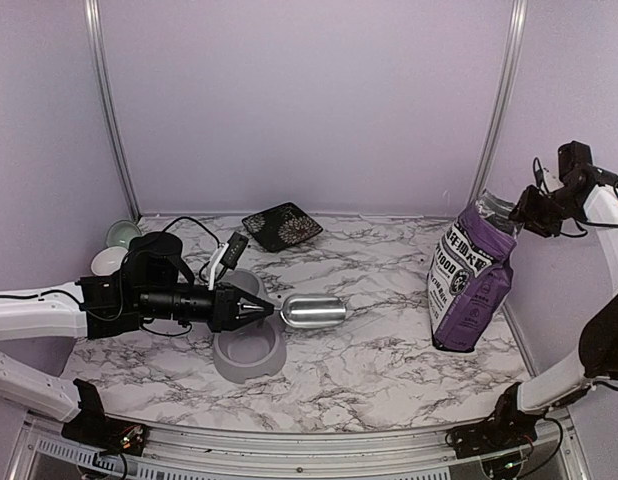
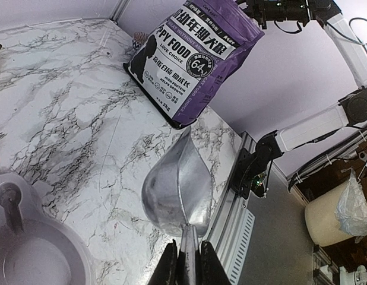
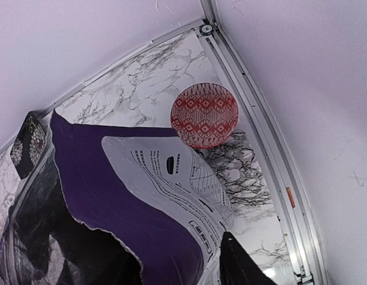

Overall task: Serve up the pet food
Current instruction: Adjust the pet food bag at the center of the board.

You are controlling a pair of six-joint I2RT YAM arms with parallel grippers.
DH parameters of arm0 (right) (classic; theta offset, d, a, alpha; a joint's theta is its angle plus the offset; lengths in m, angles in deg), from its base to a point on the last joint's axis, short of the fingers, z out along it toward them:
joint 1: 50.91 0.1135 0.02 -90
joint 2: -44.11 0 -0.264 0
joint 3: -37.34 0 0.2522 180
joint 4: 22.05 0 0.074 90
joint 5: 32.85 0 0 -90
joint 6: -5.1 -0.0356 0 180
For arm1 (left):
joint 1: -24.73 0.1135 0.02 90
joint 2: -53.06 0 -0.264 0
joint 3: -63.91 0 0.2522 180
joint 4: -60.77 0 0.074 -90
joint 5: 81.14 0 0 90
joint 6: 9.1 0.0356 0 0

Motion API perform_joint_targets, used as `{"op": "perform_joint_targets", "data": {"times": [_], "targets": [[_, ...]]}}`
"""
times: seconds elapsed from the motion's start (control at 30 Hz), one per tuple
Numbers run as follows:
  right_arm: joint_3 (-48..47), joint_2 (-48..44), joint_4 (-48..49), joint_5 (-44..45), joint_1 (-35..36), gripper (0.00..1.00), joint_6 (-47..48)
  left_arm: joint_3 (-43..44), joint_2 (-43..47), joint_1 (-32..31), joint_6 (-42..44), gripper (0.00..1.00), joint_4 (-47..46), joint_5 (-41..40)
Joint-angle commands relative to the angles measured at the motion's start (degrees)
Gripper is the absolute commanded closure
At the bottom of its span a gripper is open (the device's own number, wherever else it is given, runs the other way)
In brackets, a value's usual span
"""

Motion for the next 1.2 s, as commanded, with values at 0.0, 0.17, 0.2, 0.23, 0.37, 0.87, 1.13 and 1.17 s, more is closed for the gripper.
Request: {"op": "perform_joint_targets", "data": {"times": [0.0,0.17,0.2,0.23,0.37,0.87,1.13,1.17], "targets": [[-0.85,-0.36,1.34,-2.39,-0.4,0.63,0.76,-0.34,0.71,-0.31,0.2,1.0,-0.82,0.11],[-0.91,-0.46,0.84,-3.29,-0.37,0.78,1.2,-0.01,-0.02,-0.31,0.5,1.0,-1.33,0.33],[-0.92,-0.53,0.79,-3.42,-0.37,0.8,1.3,0.16,-0.23,-0.29,0.51,1.0,-1.35,0.46],[-0.9,-0.61,0.8,-3.56,-0.43,0.82,1.43,0.23,-0.45,-0.28,0.56,1.0,-1.35,0.57],[-1.24,-1.13,0.86,-4.17,-0.37,0.9,1.76,1.0,-0.67,-0.28,0.5,1.0,-1.27,0.7],[-3.97,-2.13,-0.22,-7.6,0.03,1.0,1.97,1.51,0.41,-0.28,0.13,1.0,-0.1,-0.91],[-9.46,-1.98,-2.33,-2.44,4.6,1.0,0.79,2.25,0.24,-0.28,0.69,1.0,3.05,-2.65],[-10.35,-1.81,-2.6,-1.38,5.63,1.0,0.35,1.99,0.36,-0.28,0.69,1.0,3.09,-3.1]]}}
